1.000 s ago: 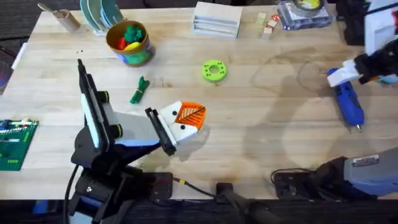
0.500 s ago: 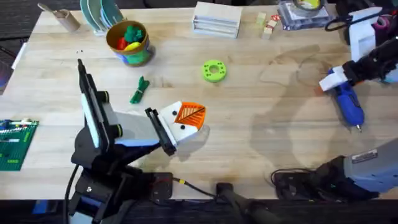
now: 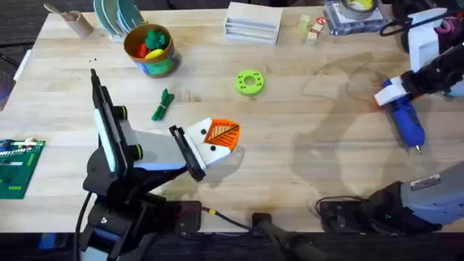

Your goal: Pick up the gripper from the table and insert it into the empty holder that is missing its gripper. Then pick up a screw, insert it into the mounting hole, and use the screwdriver to tighten it. Finally, clean up the table by picking up the vegetable and placing it into the bucket.

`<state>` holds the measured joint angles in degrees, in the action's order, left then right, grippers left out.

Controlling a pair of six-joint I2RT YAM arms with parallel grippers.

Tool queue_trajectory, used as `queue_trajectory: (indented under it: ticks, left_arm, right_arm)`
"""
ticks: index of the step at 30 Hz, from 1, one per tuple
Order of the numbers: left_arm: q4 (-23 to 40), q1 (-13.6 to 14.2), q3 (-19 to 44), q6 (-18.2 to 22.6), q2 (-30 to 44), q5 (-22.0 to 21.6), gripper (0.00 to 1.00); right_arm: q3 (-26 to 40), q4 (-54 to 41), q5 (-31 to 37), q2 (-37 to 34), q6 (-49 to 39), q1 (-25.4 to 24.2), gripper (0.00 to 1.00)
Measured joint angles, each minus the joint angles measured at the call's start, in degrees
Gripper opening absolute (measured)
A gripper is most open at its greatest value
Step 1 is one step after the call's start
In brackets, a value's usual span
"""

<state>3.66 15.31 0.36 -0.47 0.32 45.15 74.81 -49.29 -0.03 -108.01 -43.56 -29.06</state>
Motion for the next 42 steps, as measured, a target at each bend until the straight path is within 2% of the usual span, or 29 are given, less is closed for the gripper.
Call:
queue_trajectory:
  ticks: [3,9,15,21,42]
  left_arm:
    - [0.0,-0.01,0.0,0.0,0.0,0.0,0.017]
    - [0.0,-0.01,0.0,0.0,-0.01,0.0,0.017]
    - [0.0,0.0,0.0,0.0,-0.02,0.0,0.017]
    - [0.0,-0.02,0.0,0.0,0.0,0.0,0.017]
    - [0.0,0.0,0.0,0.0,0.0,0.0,0.017]
  right_arm:
    - [0.0,0.03,0.0,0.0,-0.17,-0.16,0.717]
    - [0.0,0.24,0.02,0.0,-0.23,-0.26,0.554]
    - [0.02,1.02,0.44,0.0,-0.4,-0.37,0.33]
    - [0.0,0.54,0.19,-0.13,-0.55,-0.37,0.03]
    - [0.47,0.44,-0.07,0.66,1.81,0.82,0.03]
